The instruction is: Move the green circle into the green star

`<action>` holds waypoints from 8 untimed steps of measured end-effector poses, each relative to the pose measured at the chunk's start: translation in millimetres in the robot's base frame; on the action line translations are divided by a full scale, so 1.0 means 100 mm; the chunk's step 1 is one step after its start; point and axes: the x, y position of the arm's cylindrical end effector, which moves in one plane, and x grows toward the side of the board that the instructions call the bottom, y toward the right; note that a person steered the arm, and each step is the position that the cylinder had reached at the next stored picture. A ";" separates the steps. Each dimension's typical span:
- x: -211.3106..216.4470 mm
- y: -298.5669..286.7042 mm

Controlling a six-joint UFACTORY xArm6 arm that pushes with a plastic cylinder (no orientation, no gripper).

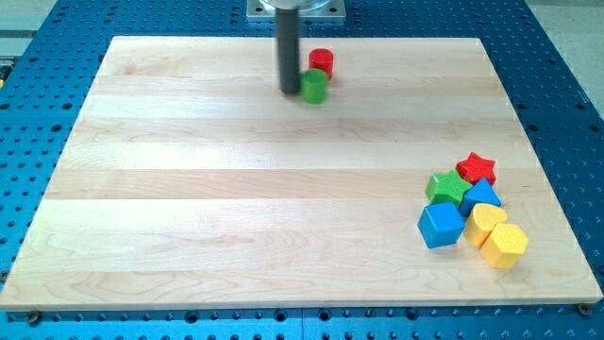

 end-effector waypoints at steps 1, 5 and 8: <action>0.31 0.54; 0.50 1.34; 0.97 1.33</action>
